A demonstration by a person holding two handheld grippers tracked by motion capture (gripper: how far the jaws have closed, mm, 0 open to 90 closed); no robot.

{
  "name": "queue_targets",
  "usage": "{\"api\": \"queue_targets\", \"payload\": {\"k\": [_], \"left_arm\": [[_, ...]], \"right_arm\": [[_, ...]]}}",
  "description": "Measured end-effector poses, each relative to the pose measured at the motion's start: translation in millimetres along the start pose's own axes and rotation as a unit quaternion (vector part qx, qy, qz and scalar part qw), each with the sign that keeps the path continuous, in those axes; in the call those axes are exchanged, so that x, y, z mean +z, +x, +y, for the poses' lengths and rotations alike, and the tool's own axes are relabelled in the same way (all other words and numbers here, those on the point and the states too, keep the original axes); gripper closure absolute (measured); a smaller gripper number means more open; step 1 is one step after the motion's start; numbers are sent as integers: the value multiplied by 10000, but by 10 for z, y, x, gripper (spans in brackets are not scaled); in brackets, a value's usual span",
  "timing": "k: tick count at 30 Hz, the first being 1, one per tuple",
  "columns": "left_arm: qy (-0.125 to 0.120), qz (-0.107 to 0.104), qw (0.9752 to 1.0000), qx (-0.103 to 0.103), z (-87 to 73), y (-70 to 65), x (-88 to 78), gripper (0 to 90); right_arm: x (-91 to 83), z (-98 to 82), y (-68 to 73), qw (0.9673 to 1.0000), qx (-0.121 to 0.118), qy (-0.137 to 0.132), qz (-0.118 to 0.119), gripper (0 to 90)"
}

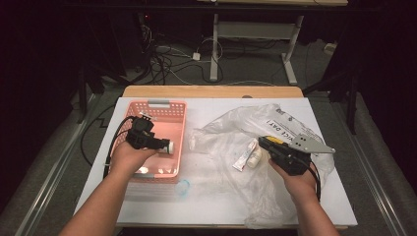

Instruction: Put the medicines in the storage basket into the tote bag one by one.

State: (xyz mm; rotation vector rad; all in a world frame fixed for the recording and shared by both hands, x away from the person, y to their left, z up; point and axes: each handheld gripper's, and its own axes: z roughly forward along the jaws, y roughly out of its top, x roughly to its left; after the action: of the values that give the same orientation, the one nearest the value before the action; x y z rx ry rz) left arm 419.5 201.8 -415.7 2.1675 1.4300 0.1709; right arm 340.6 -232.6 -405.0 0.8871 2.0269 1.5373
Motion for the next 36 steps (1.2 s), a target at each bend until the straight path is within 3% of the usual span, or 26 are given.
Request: {"api": "queue_targets", "payload": {"k": [1, 6, 8, 13, 18, 28, 36], "left_arm": [[3, 18, 9999, -143, 32, 10, 53, 131], [91, 24, 9978, -660, 156, 60, 344, 127], [311, 39, 9969, -726, 199, 68, 454, 127], [597, 88, 9945, -858, 214, 65, 591, 156], [509, 209, 9951, -819, 226, 98, 589, 332], [467, 422, 9958, -672, 215, 131, 569, 349], [442, 327, 9966, -612, 194, 108, 526, 350]], "right_arm": [[5, -2, 0, 10000, -24, 6, 12, 897], [0, -3, 3, 10000, -9, 13, 12, 897], [-11, -4, -6, 10000, 14, 0, -2, 897], [-45, 4, -37, 10000, 37, -58, -26, 897], [-44, -1, -38, 10000, 16, -52, -17, 897], [-38, -3, -33, 10000, 14, -44, -22, 897], [-31, -1, -26, 10000, 10, -41, -25, 897]]}}
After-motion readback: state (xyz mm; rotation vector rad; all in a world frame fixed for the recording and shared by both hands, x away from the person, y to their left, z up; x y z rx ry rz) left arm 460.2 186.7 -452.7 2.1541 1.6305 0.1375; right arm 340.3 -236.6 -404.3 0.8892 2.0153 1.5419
